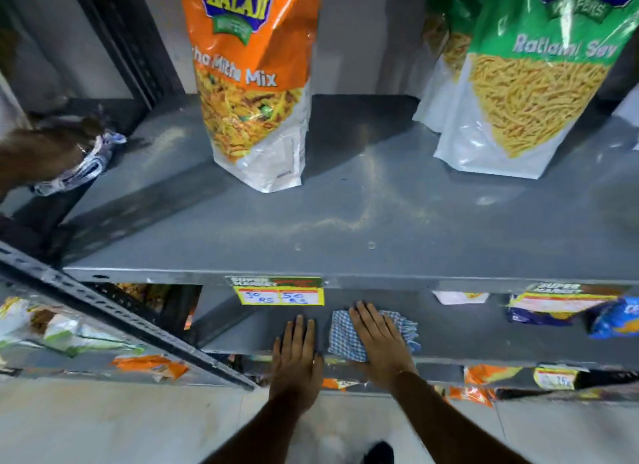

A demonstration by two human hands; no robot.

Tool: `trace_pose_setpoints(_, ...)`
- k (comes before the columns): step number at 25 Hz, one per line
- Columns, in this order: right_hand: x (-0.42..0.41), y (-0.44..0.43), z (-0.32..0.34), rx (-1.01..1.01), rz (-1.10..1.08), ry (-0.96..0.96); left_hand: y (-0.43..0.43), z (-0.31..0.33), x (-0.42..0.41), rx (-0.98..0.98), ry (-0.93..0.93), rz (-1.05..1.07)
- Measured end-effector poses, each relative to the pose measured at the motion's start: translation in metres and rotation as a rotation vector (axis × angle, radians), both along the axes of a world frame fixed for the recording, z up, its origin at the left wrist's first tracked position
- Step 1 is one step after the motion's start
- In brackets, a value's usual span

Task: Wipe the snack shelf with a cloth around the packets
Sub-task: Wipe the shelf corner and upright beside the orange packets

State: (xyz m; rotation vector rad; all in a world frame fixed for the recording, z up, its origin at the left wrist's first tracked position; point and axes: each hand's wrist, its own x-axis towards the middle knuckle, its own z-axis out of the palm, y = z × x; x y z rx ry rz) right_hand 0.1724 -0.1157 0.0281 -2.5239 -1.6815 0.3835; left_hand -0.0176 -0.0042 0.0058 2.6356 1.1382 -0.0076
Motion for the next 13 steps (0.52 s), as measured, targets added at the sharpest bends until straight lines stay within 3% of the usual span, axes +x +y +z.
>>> trace_pose_setpoints(4, 0.006, -0.009, 0.015, -0.044, 0.031, -0.010, 0.006, 0.005, 0.011, -0.078, -0.040, -0.030)
trace_pose_setpoints(6, -0.006, -0.012, 0.026, -0.018, -0.014, 0.094, 0.011, 0.007, -0.001, -0.025, -0.132, -0.069)
trace_pose_setpoints(9, -0.042, -0.018, 0.060, 0.170, -0.126, 0.185, 0.010, 0.033, -0.034, -0.024, -0.237, -0.182)
trace_pose_setpoints(13, -0.121, -0.011, 0.151, 0.511, -0.050, 0.335, 0.014, 0.104, -0.087, 0.095, -0.551, -0.228)
